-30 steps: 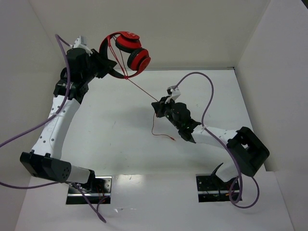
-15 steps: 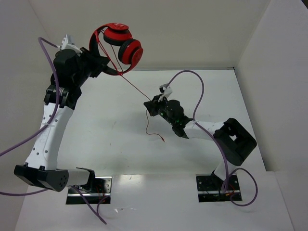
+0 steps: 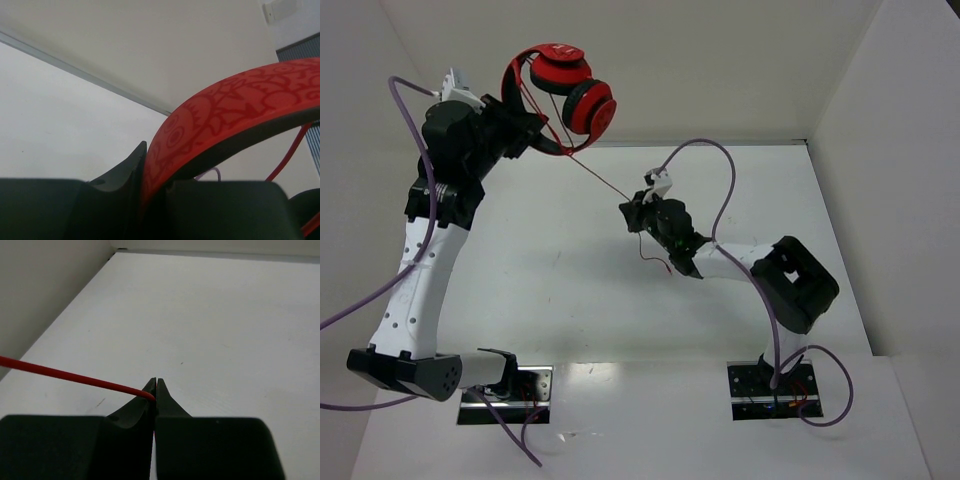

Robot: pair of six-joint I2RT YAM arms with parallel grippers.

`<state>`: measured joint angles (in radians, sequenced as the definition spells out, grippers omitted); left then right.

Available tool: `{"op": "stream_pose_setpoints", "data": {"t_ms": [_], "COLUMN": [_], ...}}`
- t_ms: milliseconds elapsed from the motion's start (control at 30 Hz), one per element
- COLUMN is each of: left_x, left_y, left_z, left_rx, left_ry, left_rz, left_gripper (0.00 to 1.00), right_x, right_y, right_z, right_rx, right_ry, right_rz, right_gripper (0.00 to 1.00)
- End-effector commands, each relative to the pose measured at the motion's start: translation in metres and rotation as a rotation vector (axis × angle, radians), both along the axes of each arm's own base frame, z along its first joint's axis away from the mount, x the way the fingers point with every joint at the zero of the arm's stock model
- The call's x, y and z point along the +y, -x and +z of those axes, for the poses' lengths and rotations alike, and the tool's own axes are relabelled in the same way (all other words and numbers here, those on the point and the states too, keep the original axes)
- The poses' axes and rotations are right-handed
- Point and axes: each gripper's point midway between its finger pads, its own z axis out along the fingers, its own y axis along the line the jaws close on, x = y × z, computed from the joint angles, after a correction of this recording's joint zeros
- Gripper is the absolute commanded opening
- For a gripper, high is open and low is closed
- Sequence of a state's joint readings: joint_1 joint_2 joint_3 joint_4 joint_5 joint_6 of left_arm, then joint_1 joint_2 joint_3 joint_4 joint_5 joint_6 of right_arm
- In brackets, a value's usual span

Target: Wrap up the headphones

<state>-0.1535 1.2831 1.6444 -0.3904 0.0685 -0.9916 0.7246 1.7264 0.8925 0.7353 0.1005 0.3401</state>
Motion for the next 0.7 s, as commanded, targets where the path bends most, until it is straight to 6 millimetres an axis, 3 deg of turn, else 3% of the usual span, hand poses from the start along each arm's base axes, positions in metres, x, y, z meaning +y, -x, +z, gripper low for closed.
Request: {"op": "stream_pose_setpoints", "data": {"t_ms": [0,100,167,200,233,300,333,400,433,500,567,667], "left_x": [-0.010,-0.024,-0.035,-0.033,-0.038,-0.037,-0.046,-0.049,-0.053,-0.048,-0.040,-0.018], "left_y": [0.046,0.070,0.078,0.079,0.082,0.090,0.094,0.097,0.098,0.095,0.093,0.086], "left_z": [0.098,0.103,0.080,0.067,0.045,0.023,-0.004,-0.032,-0.060,-0.092,-0.135,-0.171], "left_rx": [-0.297,-0.338,-0.280,-0.260,-0.198,-0.168,-0.128,-0.078,-0.041,0.042,0.135,0.222], "left_ry": [0.047,-0.066,-0.128,-0.186,-0.211,-0.283,-0.294,-0.320,-0.349,-0.379,-0.442,-0.576], "left_rz": [-0.107,-0.228,-0.321,-0.325,-0.375,-0.412,-0.495,-0.547,-0.610,-0.602,-0.611,-0.550], "left_gripper": [0.00,0.00,0.00,0.00,0.00,0.00,0.00,0.00,0.00,0.00,0.00,0.00], "right_x": [-0.040,-0.057,-0.060,-0.058,-0.062,-0.058,-0.062,-0.055,-0.056,-0.053,-0.049,-0.050], "right_y": [-0.044,-0.063,-0.070,-0.074,-0.080,-0.088,-0.092,-0.097,-0.099,-0.103,-0.102,-0.104], "right_z": [-0.024,-0.012,-0.003,0.014,0.022,0.044,0.050,0.075,0.079,0.098,0.101,0.107], "right_rx": [-0.001,-0.030,-0.067,-0.106,-0.129,-0.198,-0.213,-0.268,-0.273,-0.311,-0.316,-0.318], "right_ry": [0.163,0.163,0.183,0.174,0.180,0.220,0.237,0.229,0.225,0.223,0.230,0.242], "right_rz": [-0.167,-0.168,-0.138,-0.113,-0.123,-0.108,-0.116,-0.093,-0.079,-0.074,-0.050,-0.058], "right_gripper": [0.00,0.00,0.00,0.00,0.00,0.00,0.00,0.00,0.00,0.00,0.00,0.00]}}
